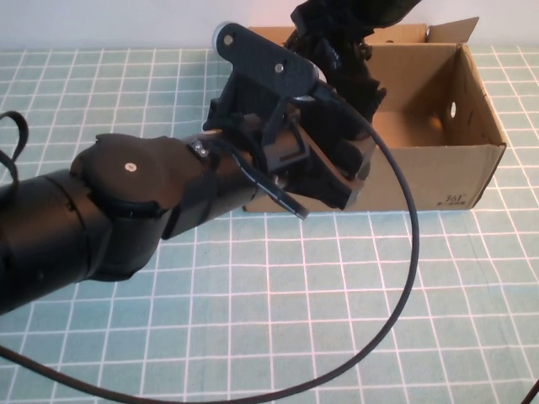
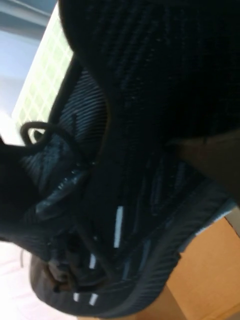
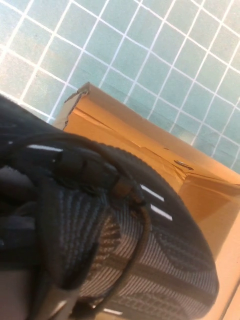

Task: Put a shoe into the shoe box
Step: Hand over the shoe

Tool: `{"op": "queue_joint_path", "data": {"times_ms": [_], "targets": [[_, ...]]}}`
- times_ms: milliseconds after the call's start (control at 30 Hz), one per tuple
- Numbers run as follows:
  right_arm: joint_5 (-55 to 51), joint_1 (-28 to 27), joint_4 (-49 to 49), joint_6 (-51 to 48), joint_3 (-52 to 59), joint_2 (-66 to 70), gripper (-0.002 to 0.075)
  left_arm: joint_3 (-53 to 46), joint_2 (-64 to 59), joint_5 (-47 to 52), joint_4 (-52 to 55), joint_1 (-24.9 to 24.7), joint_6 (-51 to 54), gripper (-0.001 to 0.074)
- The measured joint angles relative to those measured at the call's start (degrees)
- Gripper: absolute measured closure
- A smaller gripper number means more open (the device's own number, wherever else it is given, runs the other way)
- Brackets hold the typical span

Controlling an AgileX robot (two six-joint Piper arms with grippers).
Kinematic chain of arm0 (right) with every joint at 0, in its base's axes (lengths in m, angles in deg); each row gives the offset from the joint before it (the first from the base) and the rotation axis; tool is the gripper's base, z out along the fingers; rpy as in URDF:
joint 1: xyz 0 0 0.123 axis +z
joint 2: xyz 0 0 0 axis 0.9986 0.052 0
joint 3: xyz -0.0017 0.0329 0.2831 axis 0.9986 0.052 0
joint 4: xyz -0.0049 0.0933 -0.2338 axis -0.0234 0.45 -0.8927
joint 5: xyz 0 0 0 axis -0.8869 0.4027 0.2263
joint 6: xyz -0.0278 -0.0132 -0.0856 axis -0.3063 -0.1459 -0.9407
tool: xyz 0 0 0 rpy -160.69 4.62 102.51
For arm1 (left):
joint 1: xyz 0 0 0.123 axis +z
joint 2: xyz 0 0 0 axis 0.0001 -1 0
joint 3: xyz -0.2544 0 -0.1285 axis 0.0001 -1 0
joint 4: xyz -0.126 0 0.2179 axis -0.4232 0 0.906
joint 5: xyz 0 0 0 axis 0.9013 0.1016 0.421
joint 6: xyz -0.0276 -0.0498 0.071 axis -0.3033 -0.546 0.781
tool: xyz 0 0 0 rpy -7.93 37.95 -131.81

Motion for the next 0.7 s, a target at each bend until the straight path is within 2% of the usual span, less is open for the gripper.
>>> {"op": "queue_joint_path", "data": {"times_ms": [133, 433, 700], "targets": [[0.00, 0.00, 0.36, 0.09, 0.00, 0.26, 0.0731, 0.98, -0.53, -0.80, -1.04, 0.00, 0.00, 0.0075], [0.10, 0.00, 1.80, 0.09, 0.00, 1.63, 0.0731, 2.49, -4.77, -10.23, -1.04, -0.18, 0.26, 0.0075], [0.21, 0.00, 0.84, 0.09, 0.00, 1.63, 0.0731, 2.70, -6.00, -12.10, -1.72, -0.18, 4.94, 0.0075]]}}
